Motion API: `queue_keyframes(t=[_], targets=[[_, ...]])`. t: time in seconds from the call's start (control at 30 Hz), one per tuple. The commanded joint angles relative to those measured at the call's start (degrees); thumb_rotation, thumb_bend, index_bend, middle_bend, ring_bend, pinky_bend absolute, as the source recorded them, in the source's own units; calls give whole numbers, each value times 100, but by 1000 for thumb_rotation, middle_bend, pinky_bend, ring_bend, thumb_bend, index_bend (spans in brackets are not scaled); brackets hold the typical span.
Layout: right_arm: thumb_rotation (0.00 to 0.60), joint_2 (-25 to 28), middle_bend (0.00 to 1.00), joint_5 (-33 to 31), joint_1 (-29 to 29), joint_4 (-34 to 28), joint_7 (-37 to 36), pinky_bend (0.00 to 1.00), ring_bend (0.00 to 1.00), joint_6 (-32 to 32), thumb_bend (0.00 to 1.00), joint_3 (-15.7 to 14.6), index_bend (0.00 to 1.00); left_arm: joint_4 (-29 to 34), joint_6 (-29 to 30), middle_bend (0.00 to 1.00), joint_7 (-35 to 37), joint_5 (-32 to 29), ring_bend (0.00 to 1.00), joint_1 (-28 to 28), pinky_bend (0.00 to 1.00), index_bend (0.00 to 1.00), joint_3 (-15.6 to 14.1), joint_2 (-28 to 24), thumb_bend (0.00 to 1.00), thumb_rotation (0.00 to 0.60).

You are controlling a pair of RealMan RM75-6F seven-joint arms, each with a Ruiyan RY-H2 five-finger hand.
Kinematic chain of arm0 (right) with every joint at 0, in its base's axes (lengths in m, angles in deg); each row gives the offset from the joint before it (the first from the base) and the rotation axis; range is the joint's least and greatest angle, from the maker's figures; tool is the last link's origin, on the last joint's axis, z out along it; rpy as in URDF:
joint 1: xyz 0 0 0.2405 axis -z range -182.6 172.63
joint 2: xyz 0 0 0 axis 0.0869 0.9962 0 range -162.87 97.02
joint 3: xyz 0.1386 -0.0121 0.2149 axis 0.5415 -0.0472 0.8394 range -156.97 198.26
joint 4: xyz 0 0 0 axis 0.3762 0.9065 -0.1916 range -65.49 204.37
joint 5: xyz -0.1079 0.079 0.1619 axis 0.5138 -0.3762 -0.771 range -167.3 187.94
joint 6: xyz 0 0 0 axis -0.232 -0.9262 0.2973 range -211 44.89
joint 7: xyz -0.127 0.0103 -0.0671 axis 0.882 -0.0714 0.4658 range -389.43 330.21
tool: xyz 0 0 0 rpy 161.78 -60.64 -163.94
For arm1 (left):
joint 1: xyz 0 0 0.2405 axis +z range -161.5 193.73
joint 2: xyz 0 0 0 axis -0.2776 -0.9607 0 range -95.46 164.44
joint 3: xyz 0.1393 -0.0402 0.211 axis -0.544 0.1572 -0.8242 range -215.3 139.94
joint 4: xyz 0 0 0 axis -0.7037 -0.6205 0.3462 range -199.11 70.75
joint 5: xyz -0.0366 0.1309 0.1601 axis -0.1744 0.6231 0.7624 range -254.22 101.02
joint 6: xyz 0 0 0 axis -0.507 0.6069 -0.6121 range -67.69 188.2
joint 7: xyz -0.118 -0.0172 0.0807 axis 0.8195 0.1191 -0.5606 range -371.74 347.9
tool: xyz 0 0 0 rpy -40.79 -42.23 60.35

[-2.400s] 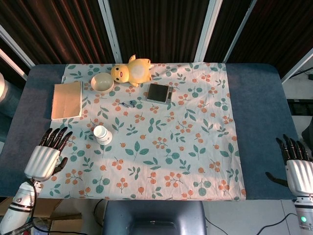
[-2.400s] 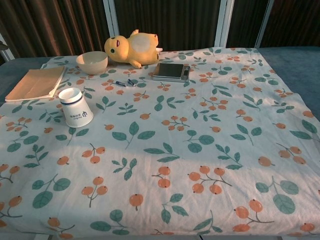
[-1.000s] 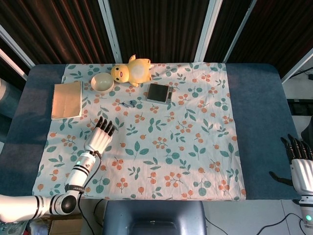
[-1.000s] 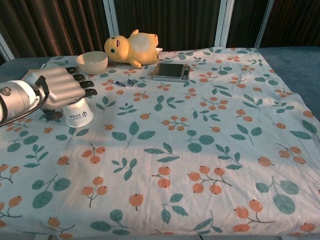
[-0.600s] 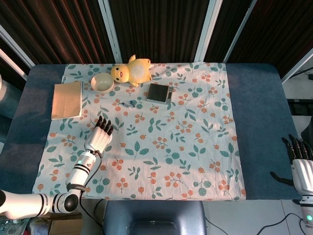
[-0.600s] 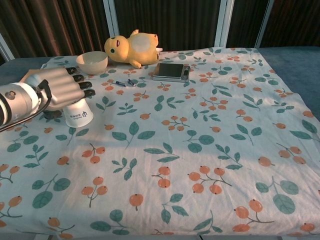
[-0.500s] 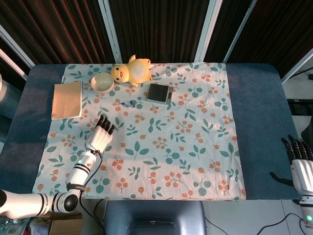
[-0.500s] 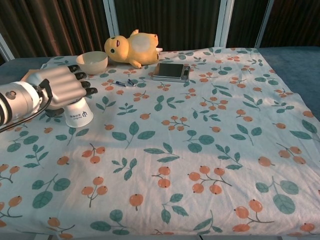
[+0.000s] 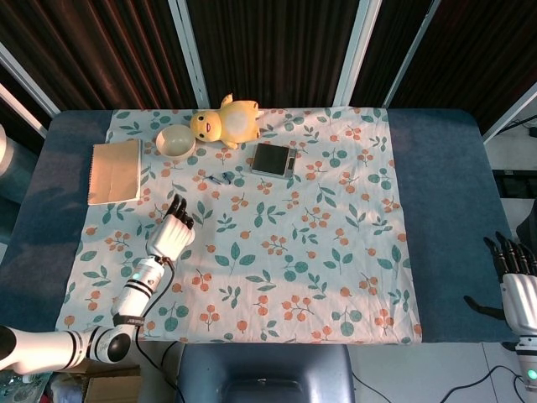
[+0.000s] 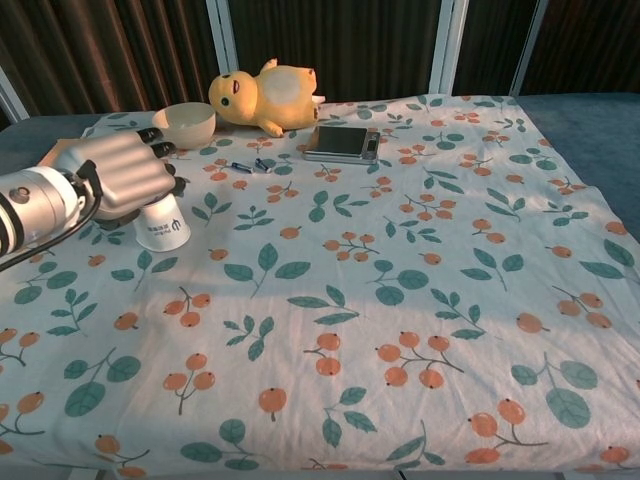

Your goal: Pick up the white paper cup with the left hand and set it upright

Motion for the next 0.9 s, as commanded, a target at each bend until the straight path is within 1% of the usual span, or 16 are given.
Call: queue_keyframes(t=[0.03, 0.17, 0.27, 0.37, 0.4, 0.43, 0.47, 0.53, 0.63, 0.7, 0.77, 0.9], targets=[[600, -3, 0, -1, 3, 14, -11, 0, 0, 6, 171, -4, 0, 101, 55, 367, 255, 136, 75, 59, 90, 302, 55, -68, 563, 600], [600, -2, 0, -10, -1, 17, -28, 0, 0, 19, 171, 0, 0, 358, 153, 384, 955, 389, 92, 187, 90, 315, 251, -206, 563, 600], [600, 4, 0, -9, -2, 19, -45, 0, 0, 27, 171, -1, 0, 674, 231, 396, 1984, 556, 102, 404, 95, 325, 527, -332, 561, 600], [600, 6, 0, -9, -3, 20, -49, 0, 0, 30, 171, -1, 0, 736, 215, 401, 2296, 613, 107, 470, 104, 329, 582, -379, 561, 600], [600, 11, 0, -6, -3, 15, -58, 0, 0, 31, 171, -2, 0, 857, 196, 404, 2740, 574, 112, 567, 112, 333, 707, -415, 561, 600], [600, 27, 0, 8, -2, 1, -91, 0, 0, 35, 171, -9, 0, 1002, 106, 406, 3463, 546, 116, 724, 120, 337, 867, -512, 562, 600], [600, 47, 0, 25, 2, -17, -129, 0, 0, 19, 171, -8, 0, 1166, -5, 408, 4489, 326, 119, 997, 125, 340, 1119, -596, 561, 600], [600, 65, 0, 40, 5, -30, -148, 0, 0, 16, 171, -14, 0, 1056, -289, 409, 5420, 560, 120, 1200, 125, 340, 1160, -743, 559, 600], [600, 65, 0, 48, -2, -42, -143, 0, 0, 30, 170, -20, 0, 803, -541, 409, 6439, 775, 120, 1417, 121, 342, 1216, -746, 556, 600], [600, 63, 0, 58, -9, -54, -140, 0, 0, 46, 170, -29, 0, 674, -744, 410, 7008, 813, 120, 1517, 116, 343, 1262, -730, 556, 600], [600, 63, 0, 73, -16, -63, -143, 0, 0, 60, 170, -39, 0, 448, -940, 410, 7437, 903, 119, 1587, 113, 344, 1259, -695, 556, 600], [600, 73, 0, 83, -17, -74, -142, 0, 0, 59, 171, -43, 0, -9, -1107, 409, 7761, 1138, 117, 1659, 104, 341, 1150, -545, 556, 600]])
